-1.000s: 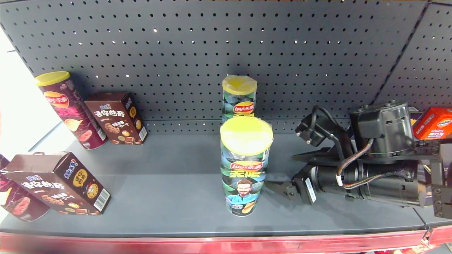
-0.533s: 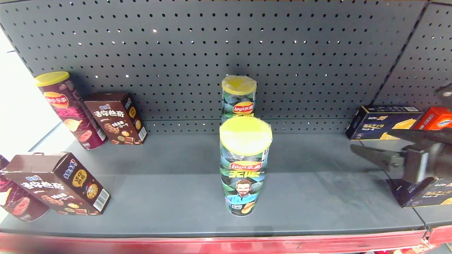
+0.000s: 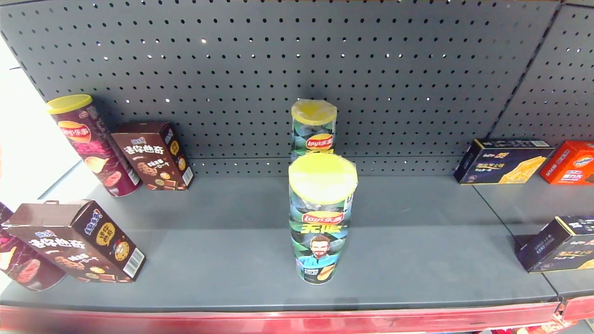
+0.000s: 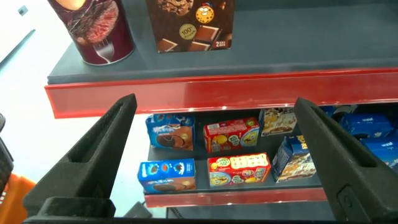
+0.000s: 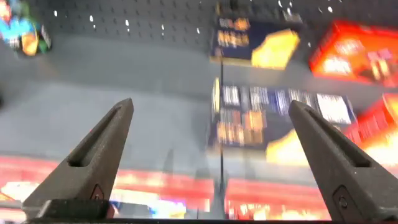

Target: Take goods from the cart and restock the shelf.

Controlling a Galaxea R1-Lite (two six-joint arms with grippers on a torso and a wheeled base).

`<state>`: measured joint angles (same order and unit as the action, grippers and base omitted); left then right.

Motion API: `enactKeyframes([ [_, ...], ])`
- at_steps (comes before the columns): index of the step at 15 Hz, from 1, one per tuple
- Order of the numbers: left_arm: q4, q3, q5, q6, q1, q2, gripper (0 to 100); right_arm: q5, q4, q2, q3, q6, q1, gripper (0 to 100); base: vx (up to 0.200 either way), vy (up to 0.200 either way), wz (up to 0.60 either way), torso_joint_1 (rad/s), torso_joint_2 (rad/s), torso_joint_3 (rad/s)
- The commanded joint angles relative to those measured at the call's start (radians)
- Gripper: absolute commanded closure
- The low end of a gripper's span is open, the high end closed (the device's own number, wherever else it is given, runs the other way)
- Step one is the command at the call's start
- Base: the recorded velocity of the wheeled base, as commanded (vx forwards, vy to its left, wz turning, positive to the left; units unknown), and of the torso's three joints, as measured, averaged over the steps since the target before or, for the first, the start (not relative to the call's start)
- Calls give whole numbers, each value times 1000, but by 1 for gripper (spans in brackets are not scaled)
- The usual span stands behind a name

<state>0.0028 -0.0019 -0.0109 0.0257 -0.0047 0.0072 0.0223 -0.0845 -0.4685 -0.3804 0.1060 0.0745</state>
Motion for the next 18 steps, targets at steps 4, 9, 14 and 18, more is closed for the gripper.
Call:
enactKeyframes([
  [4,-3,0,0,-1,0,2,0,13,11,406,337,-51,-45,0,0,0,0,0,0,0],
  [9,-3,0,0,-3,0,2,0,10,80,467,380,-100,-76,0,0,0,0,0,0,0],
  [14,-3,0,0,-4,0,2,0,11,83,469,380,-100,-73,0,0,0,0,0,0,0],
  [18,-3,0,0,-7,0,2,0,10,80,467,380,-101,-74,0,0,0,0,0,0,0],
])
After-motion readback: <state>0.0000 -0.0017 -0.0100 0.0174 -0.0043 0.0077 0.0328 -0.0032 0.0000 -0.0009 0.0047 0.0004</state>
